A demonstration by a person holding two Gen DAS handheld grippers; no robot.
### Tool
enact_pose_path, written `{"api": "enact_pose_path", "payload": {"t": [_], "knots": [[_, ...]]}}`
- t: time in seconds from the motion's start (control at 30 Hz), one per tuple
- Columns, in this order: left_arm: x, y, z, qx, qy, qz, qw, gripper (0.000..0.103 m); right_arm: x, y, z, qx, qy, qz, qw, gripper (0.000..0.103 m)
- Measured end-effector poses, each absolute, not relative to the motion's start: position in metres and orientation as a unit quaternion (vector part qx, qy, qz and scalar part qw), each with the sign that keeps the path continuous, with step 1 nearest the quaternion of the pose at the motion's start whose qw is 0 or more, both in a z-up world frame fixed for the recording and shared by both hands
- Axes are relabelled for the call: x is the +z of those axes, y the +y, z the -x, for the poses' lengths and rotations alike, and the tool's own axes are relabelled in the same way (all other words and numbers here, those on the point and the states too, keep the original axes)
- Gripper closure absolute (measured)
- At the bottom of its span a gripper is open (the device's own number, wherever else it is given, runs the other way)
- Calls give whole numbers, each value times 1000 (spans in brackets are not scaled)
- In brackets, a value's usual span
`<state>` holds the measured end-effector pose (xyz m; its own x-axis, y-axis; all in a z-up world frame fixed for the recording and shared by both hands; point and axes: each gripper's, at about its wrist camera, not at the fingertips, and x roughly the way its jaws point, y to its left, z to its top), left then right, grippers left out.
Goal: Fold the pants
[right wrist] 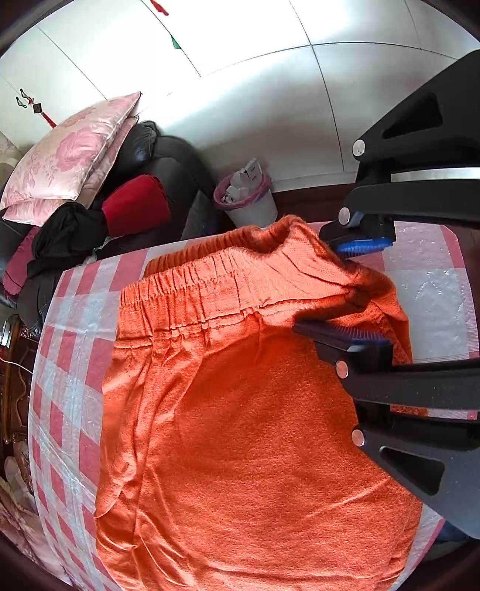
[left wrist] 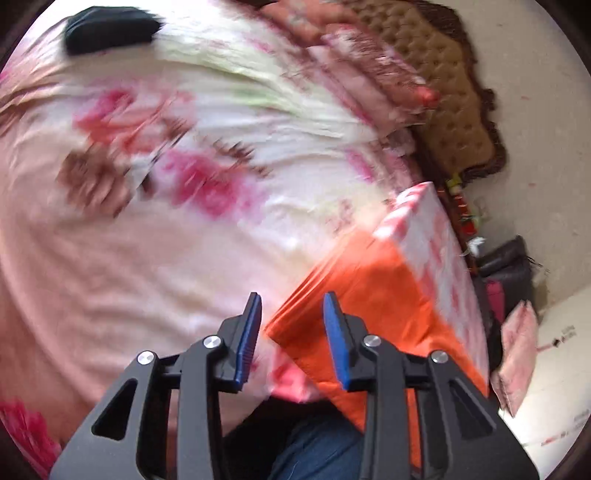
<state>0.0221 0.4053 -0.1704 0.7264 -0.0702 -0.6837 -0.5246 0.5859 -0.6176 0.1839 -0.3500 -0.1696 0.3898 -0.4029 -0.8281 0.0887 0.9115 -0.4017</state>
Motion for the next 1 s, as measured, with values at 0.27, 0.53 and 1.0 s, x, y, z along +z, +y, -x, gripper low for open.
{"api": "enact_pose_path", "payload": {"t": [0.27, 0.53, 1.0], "knots": [[-197, 444, -142, -20, 430, 422, 798, 45, -172, -345, -185, -163, 536, 154, 814, 69], [-180, 452, -150, -20, 412, 375, 830, 103, -172, -343, -189, -176, 547, 151, 804, 68], [-226, 449, -169, -126, 423, 462, 769, 80, -174, -344, -195, -186, 554, 150, 797, 68]]}}
